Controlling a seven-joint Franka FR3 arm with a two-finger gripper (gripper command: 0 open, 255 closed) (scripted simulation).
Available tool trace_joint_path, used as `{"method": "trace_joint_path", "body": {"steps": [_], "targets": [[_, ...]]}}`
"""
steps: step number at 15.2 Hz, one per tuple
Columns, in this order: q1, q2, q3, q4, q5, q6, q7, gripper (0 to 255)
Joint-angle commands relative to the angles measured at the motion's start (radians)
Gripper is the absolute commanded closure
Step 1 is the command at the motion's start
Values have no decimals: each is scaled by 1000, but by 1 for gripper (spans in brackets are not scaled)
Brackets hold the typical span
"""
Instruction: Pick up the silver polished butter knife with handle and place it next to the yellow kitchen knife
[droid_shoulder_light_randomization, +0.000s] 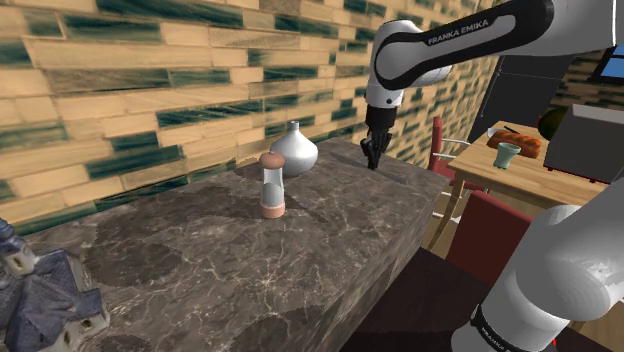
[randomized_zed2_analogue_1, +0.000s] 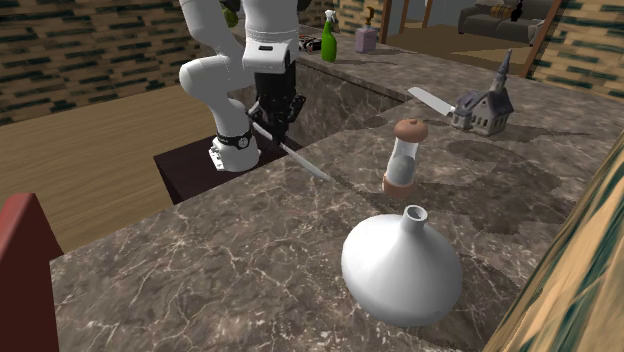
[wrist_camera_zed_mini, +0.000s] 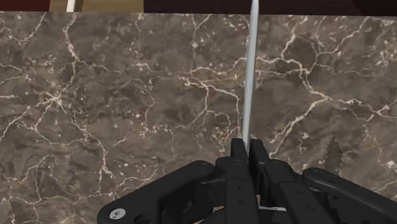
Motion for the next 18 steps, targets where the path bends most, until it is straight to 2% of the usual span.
{"method": "trace_joint_path", "body": {"steps": [1, 2, 10, 18], "targets": [[1, -7, 2, 24, 1, -31, 1, 255], [1, -8, 2, 25, 1, -33, 1, 255], [86, -61, 145, -22, 73, -40, 193, 255], [172, -39, 291, 4, 147, -36, 387, 255]]}}
